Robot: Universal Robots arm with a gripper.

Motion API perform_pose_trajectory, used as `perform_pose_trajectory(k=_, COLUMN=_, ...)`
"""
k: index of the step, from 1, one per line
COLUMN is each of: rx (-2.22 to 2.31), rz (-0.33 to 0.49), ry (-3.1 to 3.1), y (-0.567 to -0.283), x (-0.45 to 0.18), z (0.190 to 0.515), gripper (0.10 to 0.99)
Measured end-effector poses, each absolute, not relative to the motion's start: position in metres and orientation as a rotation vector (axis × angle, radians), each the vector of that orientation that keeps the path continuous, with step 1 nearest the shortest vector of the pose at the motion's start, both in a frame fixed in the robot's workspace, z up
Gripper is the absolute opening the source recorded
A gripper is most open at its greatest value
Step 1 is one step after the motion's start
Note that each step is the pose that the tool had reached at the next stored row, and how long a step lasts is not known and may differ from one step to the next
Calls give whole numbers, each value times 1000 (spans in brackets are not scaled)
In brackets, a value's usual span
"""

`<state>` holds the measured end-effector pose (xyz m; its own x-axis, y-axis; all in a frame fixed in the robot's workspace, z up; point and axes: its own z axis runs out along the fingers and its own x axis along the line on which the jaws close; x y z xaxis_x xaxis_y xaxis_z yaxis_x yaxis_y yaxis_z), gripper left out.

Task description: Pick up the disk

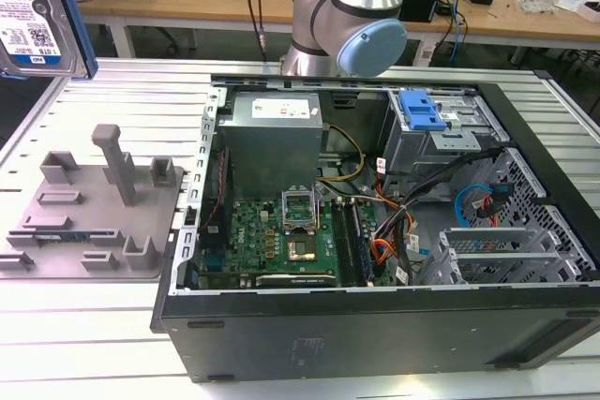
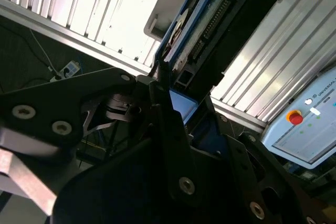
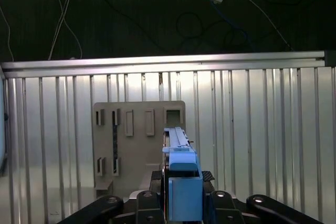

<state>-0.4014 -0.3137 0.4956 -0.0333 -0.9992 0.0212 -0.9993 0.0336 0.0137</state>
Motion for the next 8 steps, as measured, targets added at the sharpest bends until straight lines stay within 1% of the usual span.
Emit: perform_pose_trajectory(k=8, rx=2167, rz=8, ry=-2240, y=-314, x=-401, z=496, gripper=369)
